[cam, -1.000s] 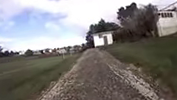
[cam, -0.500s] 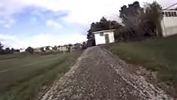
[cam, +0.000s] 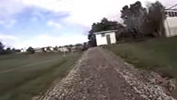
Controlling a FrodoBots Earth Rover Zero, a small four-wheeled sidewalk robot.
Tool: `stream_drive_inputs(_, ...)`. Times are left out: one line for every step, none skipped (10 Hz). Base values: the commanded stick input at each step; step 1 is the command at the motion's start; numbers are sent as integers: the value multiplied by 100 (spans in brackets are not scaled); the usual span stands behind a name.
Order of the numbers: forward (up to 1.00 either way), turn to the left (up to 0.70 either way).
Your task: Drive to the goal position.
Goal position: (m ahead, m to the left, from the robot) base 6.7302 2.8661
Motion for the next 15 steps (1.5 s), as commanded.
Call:
stream_drive_inputs(85, 0)
stream_drive_inputs(85, 0)
stream_drive_inputs(85, 0)
stream_drive_inputs(85, 0)
stream_drive_inputs(85, -1)
stream_drive_inputs(85, -8)
stream_drive_inputs(85, -15)
stream_drive_inputs(85, -22)
stream_drive_inputs(85, -30)
stream_drive_inputs(85, -34)
stream_drive_inputs(85, -34)
stream_drive_inputs(85, -34)
stream_drive_inputs(85, -34)
stream_drive_inputs(85, -34)
stream_drive_inputs(85, -34)
